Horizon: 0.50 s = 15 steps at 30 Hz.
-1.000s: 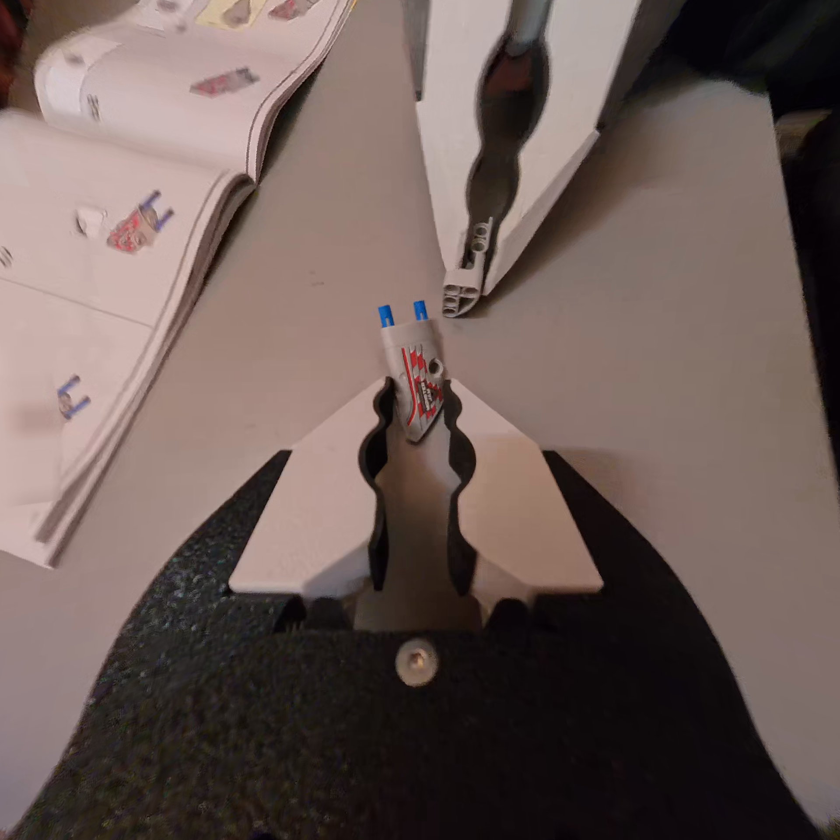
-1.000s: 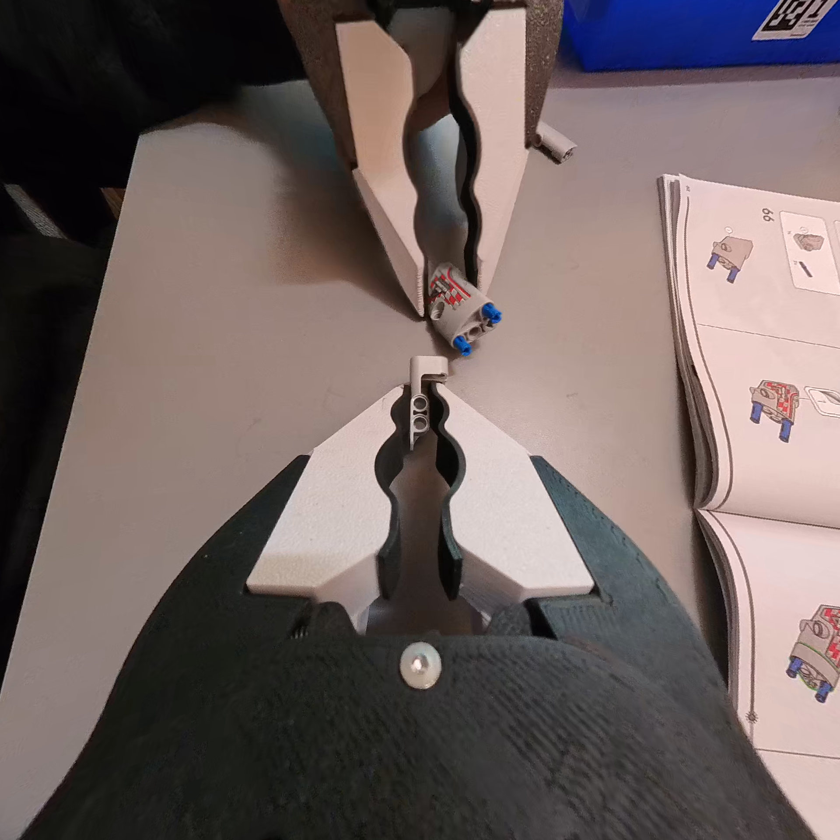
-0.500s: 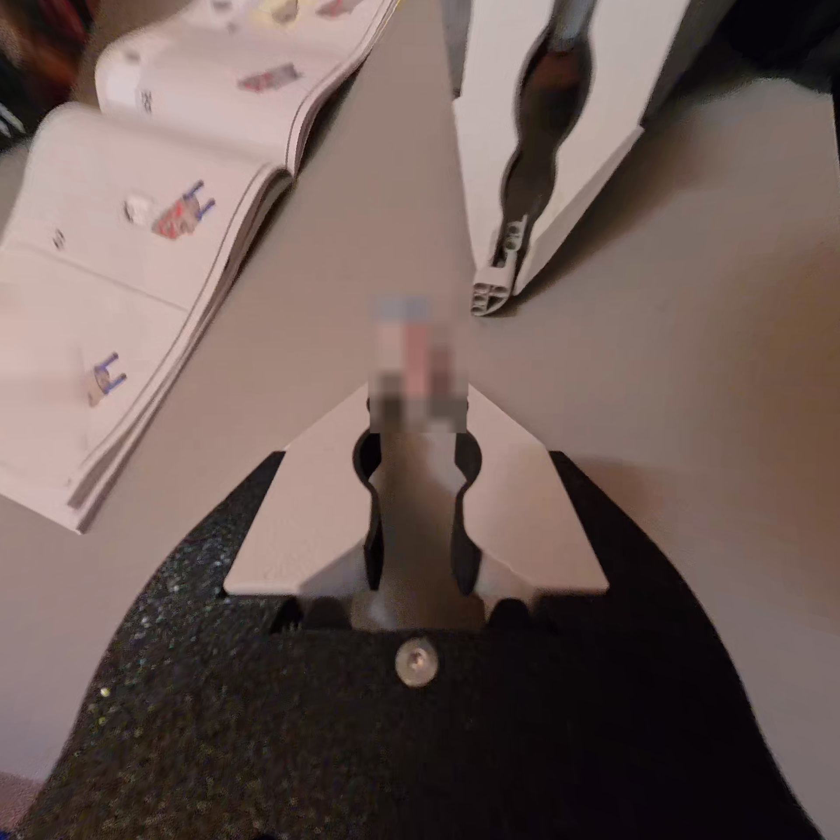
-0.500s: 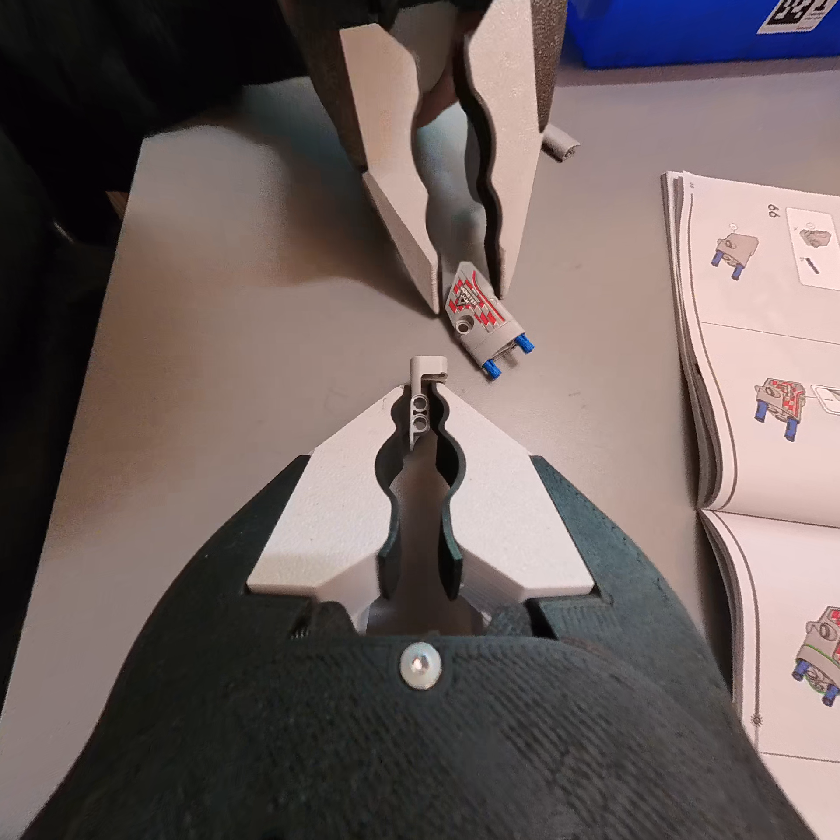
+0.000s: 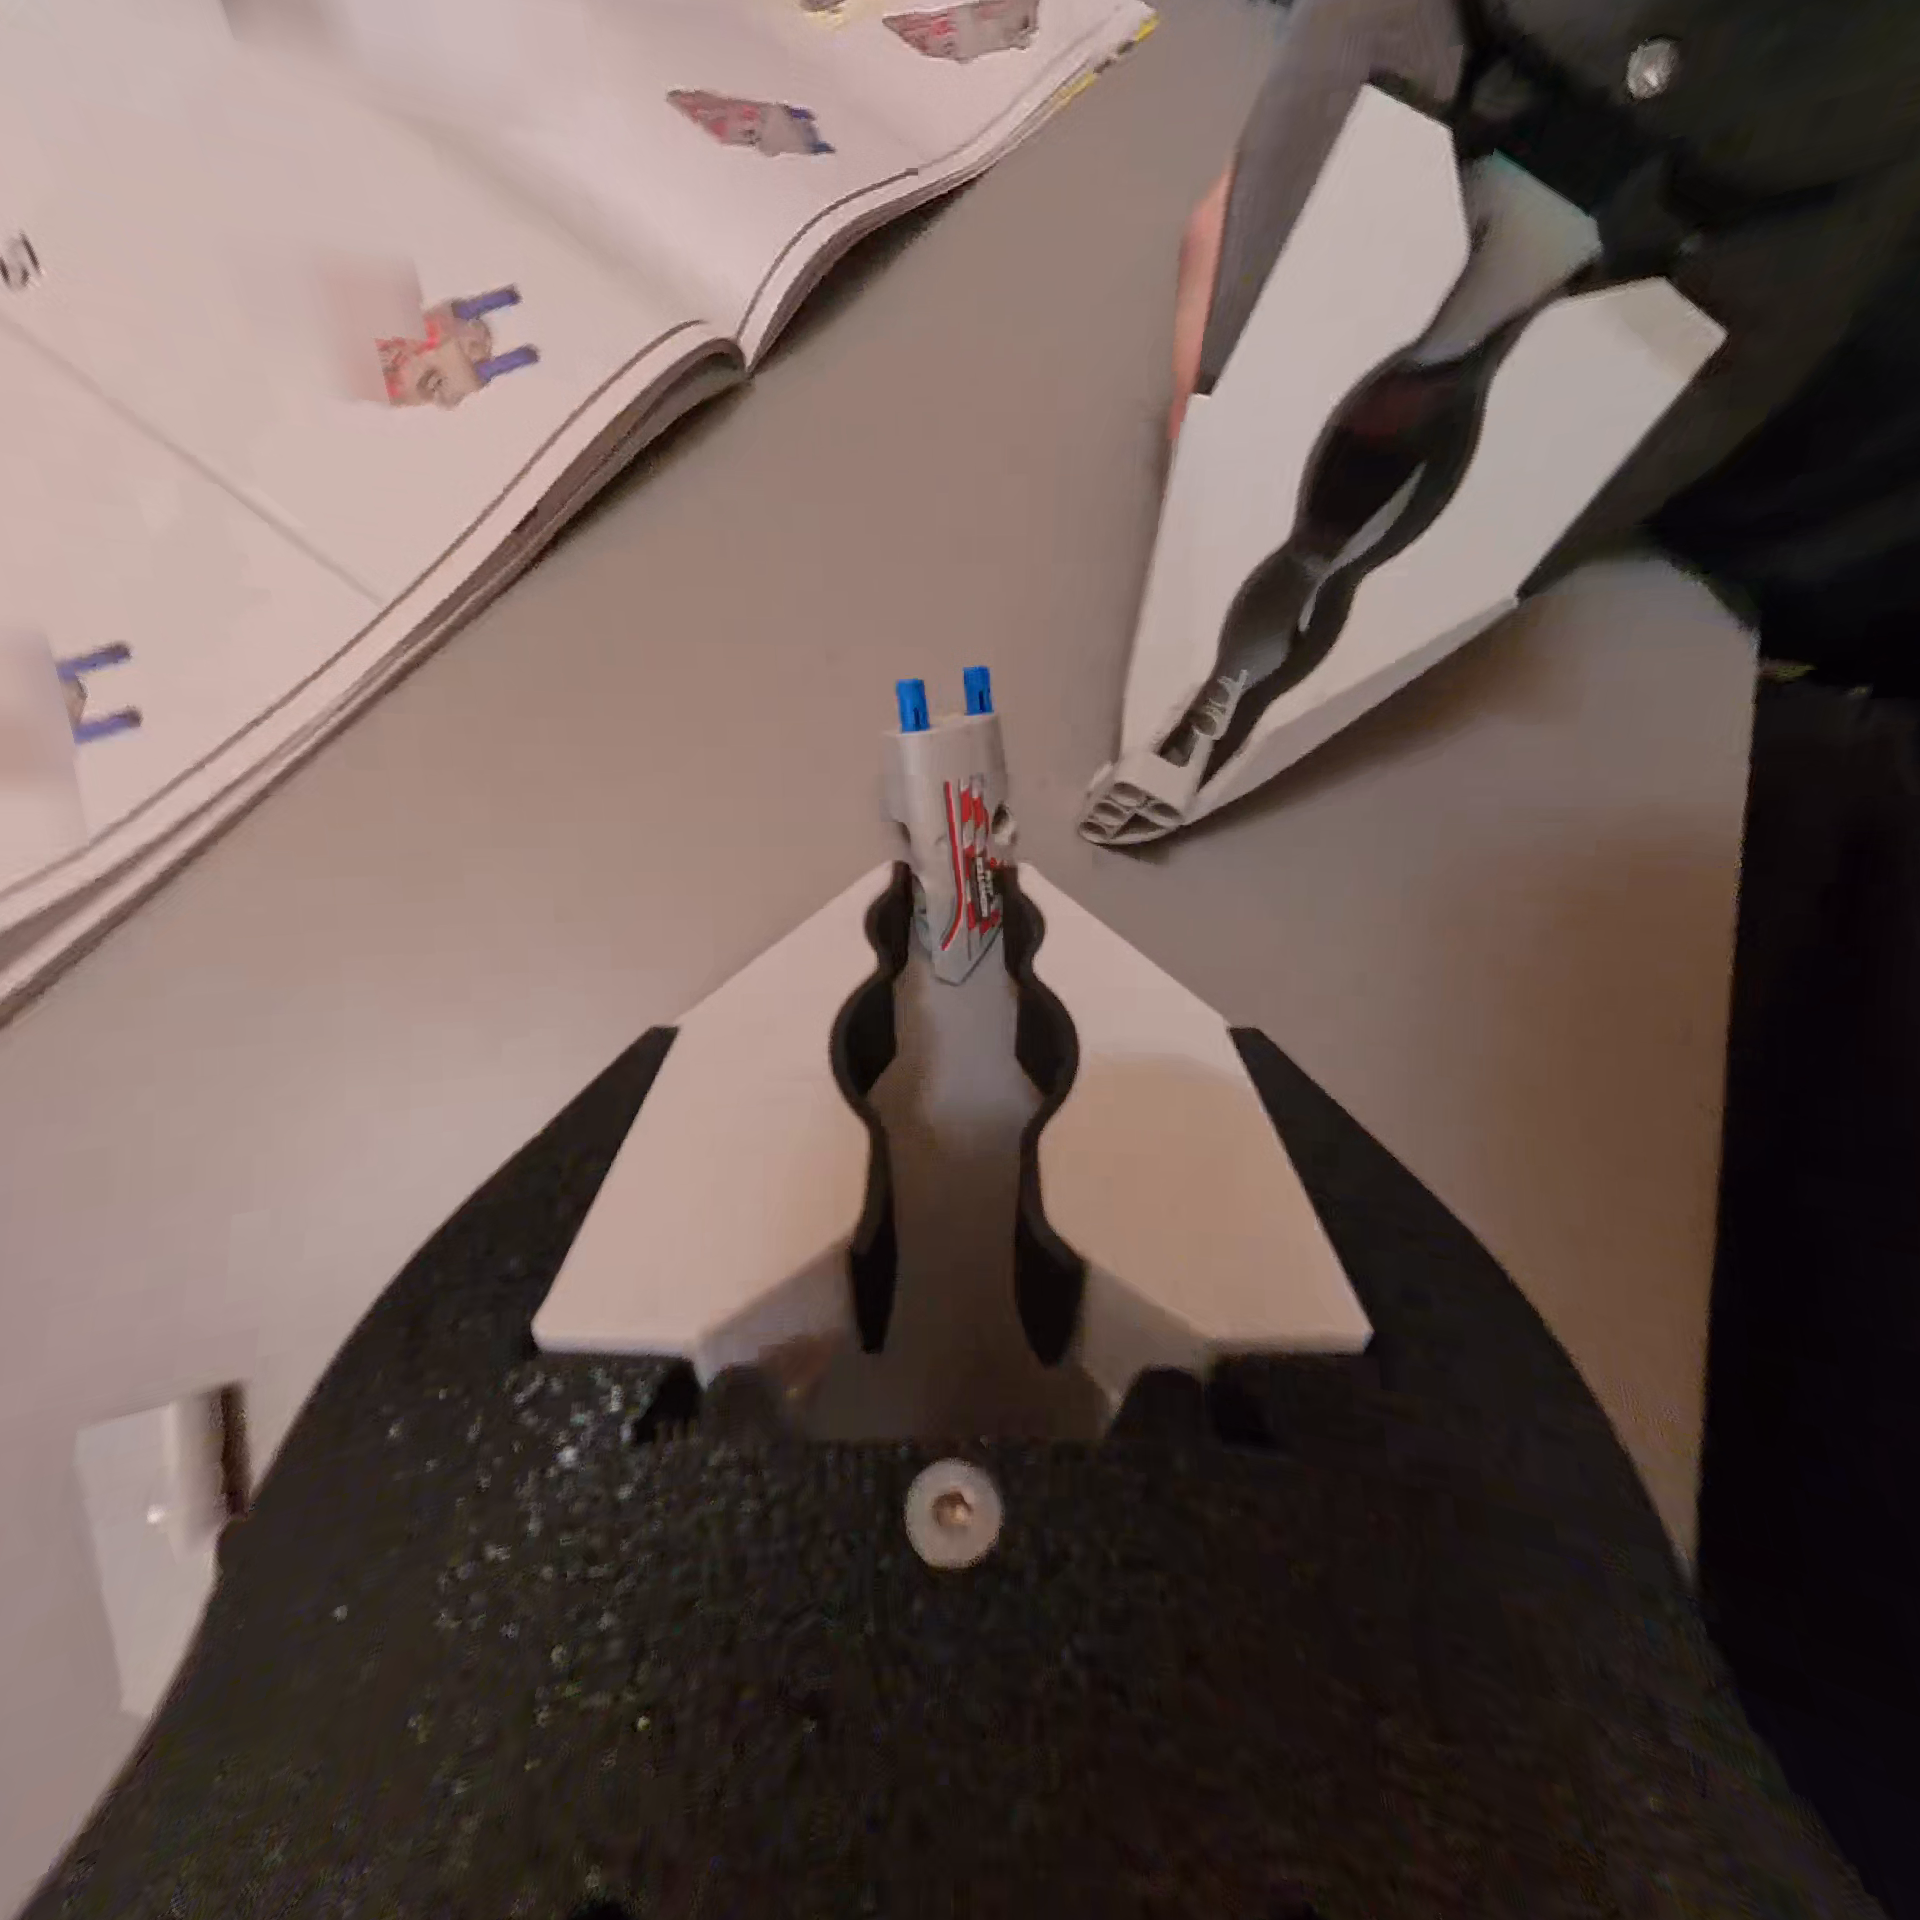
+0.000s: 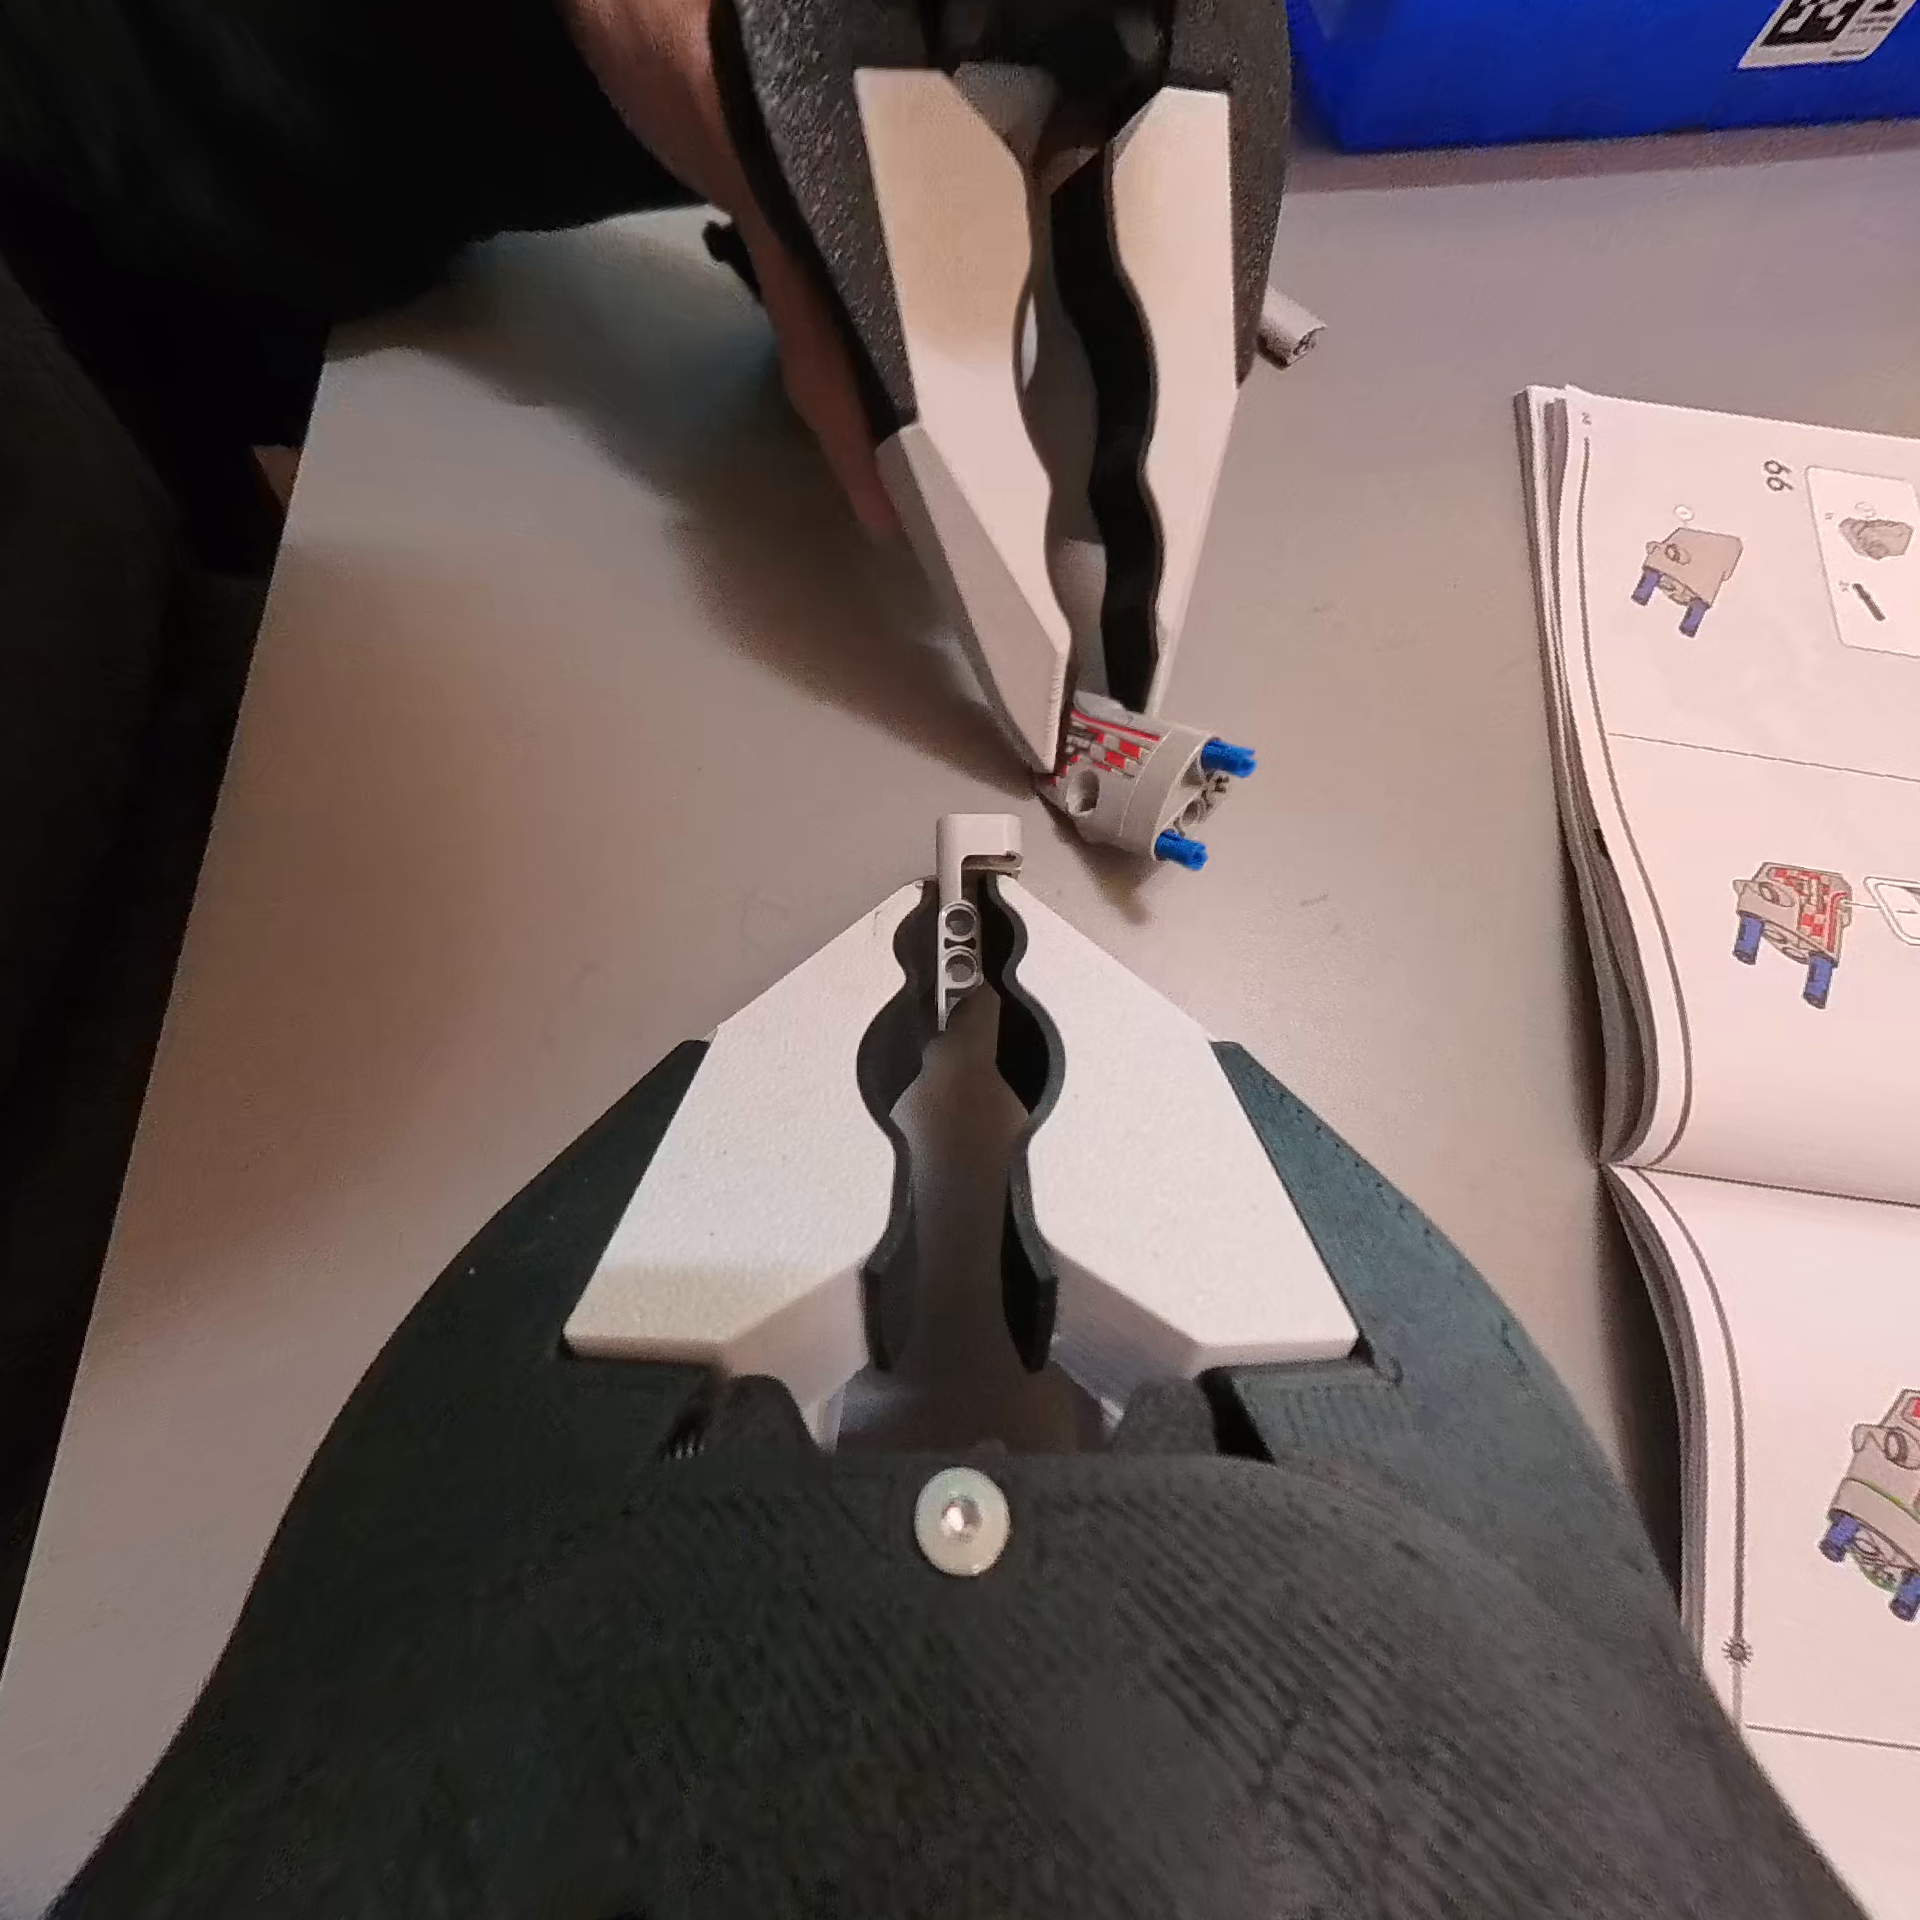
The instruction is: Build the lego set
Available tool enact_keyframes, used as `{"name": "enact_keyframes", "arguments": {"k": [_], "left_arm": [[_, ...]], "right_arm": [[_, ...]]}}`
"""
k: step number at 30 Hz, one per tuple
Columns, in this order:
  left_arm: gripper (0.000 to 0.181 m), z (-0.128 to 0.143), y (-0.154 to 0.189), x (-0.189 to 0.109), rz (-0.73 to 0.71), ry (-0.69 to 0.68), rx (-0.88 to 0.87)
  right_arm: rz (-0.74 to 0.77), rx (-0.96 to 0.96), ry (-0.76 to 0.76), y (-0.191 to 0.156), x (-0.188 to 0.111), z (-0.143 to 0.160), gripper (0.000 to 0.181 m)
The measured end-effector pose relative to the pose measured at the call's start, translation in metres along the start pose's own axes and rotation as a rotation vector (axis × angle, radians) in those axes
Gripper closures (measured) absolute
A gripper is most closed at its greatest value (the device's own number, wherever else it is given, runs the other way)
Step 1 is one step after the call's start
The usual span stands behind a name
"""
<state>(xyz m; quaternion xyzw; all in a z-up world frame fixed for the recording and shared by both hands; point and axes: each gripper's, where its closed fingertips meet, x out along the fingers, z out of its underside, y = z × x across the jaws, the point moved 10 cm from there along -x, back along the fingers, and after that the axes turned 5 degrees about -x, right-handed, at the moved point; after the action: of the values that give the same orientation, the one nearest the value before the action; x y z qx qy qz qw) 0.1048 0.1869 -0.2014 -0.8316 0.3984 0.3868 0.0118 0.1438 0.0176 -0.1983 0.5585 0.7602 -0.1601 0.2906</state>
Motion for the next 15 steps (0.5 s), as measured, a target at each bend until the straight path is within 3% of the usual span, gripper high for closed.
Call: {"name": "enact_keyframes", "arguments": {"k": [7, 11, 15], "left_arm": [[0.169, -0.003, 0.014, 0.001, -0.120, 0.011, 0.379], [0.169, -0.004, 0.027, -0.009, -0.323, -0.091, 0.745], [0.172, 0.000, 0.039, -0.012, -0.346, -0.199, 0.897]], "right_arm": [[0.004, -0.004, -0.001, 0.000, 0.000, 0.000, 0.175], [0.017, -0.008, -0.003, 0.000, 0.000, 0.000, 0.175], [0.032, 0.002, -0.005, 0.001, 0.000, 0.000, 0.175]]}}
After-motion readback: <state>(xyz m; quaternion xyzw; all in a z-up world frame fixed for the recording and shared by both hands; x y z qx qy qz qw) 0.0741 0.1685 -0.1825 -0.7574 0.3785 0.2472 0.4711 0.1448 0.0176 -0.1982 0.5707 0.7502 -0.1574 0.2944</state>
